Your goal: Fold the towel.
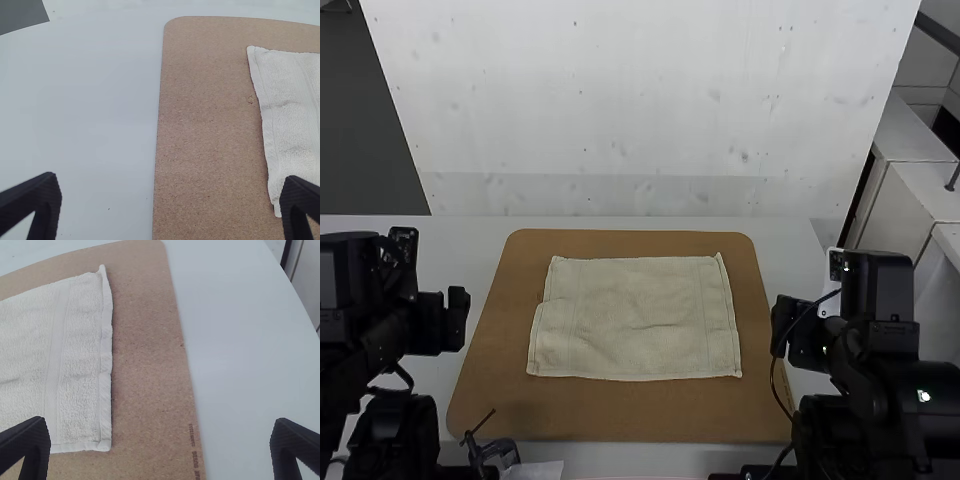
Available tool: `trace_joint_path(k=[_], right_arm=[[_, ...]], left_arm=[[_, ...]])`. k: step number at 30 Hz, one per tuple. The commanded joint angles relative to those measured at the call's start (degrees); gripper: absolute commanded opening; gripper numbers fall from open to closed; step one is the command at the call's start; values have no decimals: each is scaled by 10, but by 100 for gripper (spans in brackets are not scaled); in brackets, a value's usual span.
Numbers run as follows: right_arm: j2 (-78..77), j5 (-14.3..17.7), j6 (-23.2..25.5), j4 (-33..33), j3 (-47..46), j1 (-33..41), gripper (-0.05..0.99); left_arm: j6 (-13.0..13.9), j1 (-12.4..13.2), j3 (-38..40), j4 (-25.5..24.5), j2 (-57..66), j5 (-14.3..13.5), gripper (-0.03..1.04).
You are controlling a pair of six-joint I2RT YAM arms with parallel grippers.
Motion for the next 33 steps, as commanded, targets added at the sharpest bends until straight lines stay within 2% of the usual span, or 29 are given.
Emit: trace_joint_path(k=[1, 12, 15, 19, 24, 28, 33], right_arm=[[-6, -42, -1, 5, 14, -1, 96], [-6, -42, -1, 5, 15, -1, 96], [-7, -43, 0, 5, 15, -3, 96], [-2, -43, 5, 5, 15, -1, 96], [41, -43, 6, 7, 24, -1, 96], [120, -43, 12, 21, 59, 1, 96], [253, -48, 25, 88, 82, 2, 96]], left_arm=[[-18, 4, 6, 11, -15, 90, 96], [-19, 4, 6, 13, -15, 90, 96], [-20, 4, 5, 18, -15, 78, 96], [-20, -1, 4, 24, -3, 79, 97], [-20, -9, 12, 32, 69, 79, 98], [-19, -14, 47, 44, 160, 78, 98], [-19, -13, 79, 93, 299, 69, 98]])
